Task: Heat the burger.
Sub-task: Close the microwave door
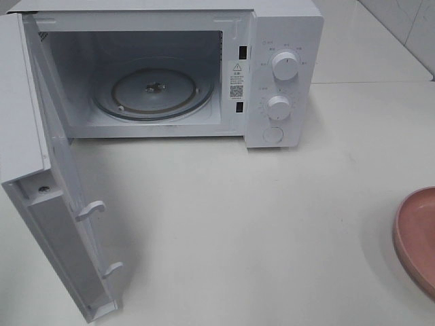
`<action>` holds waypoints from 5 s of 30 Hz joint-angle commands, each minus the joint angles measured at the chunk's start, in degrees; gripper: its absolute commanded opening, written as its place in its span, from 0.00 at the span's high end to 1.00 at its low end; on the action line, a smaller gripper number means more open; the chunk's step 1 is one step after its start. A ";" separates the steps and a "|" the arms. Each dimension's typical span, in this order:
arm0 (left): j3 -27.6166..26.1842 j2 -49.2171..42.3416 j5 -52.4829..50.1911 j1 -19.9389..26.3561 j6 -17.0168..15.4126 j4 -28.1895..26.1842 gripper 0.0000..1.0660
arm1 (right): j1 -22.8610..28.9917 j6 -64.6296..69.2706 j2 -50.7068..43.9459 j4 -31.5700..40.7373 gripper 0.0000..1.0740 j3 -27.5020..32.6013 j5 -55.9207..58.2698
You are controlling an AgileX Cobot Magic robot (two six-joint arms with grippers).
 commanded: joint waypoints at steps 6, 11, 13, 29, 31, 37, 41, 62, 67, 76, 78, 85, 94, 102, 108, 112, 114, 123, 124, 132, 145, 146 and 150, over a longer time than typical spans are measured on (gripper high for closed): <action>1.49 5.90 -10.20 0.11 -0.40 -0.80 0.82 | -0.34 -0.34 -1.49 -0.23 0.29 0.11 -0.46; 2.46 10.43 -14.78 0.11 -0.40 -0.46 1.00 | -0.34 -0.34 -1.49 -0.23 0.29 0.11 -0.46; 4.18 13.06 -19.77 0.11 -0.40 -0.46 1.00 | -0.34 -0.34 -1.49 -0.23 0.29 0.11 -0.46; 18.22 21.77 -52.71 0.11 0.00 -0.46 1.00 | -0.34 -0.34 -1.49 -0.23 0.29 0.11 -0.46; 18.22 23.55 -54.20 0.11 0.00 0.23 1.00 | -0.34 -0.34 -1.49 -0.23 0.29 0.11 -0.46; 18.22 31.63 -61.82 0.00 -0.69 4.64 1.00 | -0.34 -0.34 -1.49 -0.23 0.29 0.11 -0.46; 18.22 35.64 -65.83 0.00 -0.69 5.21 1.00 | -0.34 -0.34 -1.49 -0.23 0.29 0.11 -0.46; 17.99 63.77 -93.97 0.00 -14.73 24.01 1.00 | -0.34 -0.34 -1.49 -0.23 0.29 0.11 -0.46; 17.99 68.70 -99.01 0.00 -15.70 25.32 1.00 | -0.34 -0.34 -1.49 -0.23 0.29 0.11 -0.46; 15.99 74.83 -101.01 -7.22 -12.03 21.26 1.00 | -0.34 -0.34 -1.49 -0.23 0.29 0.11 -0.46; 15.99 75.86 -101.93 -8.88 -10.77 19.88 1.00 | -0.34 -0.34 -1.49 -0.23 0.29 0.11 -0.46; 14.21 78.90 -103.71 -14.15 -9.00 14.95 1.00 | -0.34 -0.34 -1.49 -0.23 0.29 0.11 -0.46; 9.80 82.68 -103.59 -18.96 -9.05 12.83 1.00 | -0.34 -0.34 -1.49 -0.23 0.29 0.11 -0.46; 6.30 86.17 -103.59 -20.68 -9.51 12.26 1.00 | -0.34 -0.34 -1.49 -0.23 0.29 0.11 -0.46; 3.84 87.78 -103.30 -21.08 -10.49 12.26 1.00 | -0.34 -0.34 -1.49 -0.23 0.29 0.11 -0.46; 0.06 90.24 -102.85 -22.98 -10.77 11.80 1.00 | -0.34 -0.34 -1.49 -0.23 0.29 0.11 -0.46; -0.69 90.76 -102.44 -23.55 -10.71 11.46 1.00 | -0.34 -0.34 -1.49 -0.23 0.29 0.11 -0.46; -5.61 94.65 -101.53 -27.62 -10.54 6.19 1.00 | -0.34 -0.34 -1.49 -0.23 0.29 0.11 -0.46; -6.65 95.57 -101.53 -28.42 -10.54 5.39 1.00 | -0.34 -0.34 -1.49 -0.23 0.29 0.11 -0.46; -12.15 99.06 -101.13 -31.57 -10.54 3.27 1.00 | -0.34 -0.34 -1.49 -0.23 0.29 0.11 -0.46; -22.17 104.05 -98.15 -34.38 -10.20 -0.46 1.00 | -0.34 -0.34 -1.49 -0.23 0.29 0.11 -0.46; -23.26 104.68 -97.86 -34.38 -10.20 -1.32 1.00 | -0.34 -0.34 -1.49 -0.23 0.29 0.11 -0.46; -24.64 105.37 -96.89 -34.38 -9.63 -2.29 1.00 | -0.34 -0.34 -1.49 -0.23 0.29 0.11 -0.46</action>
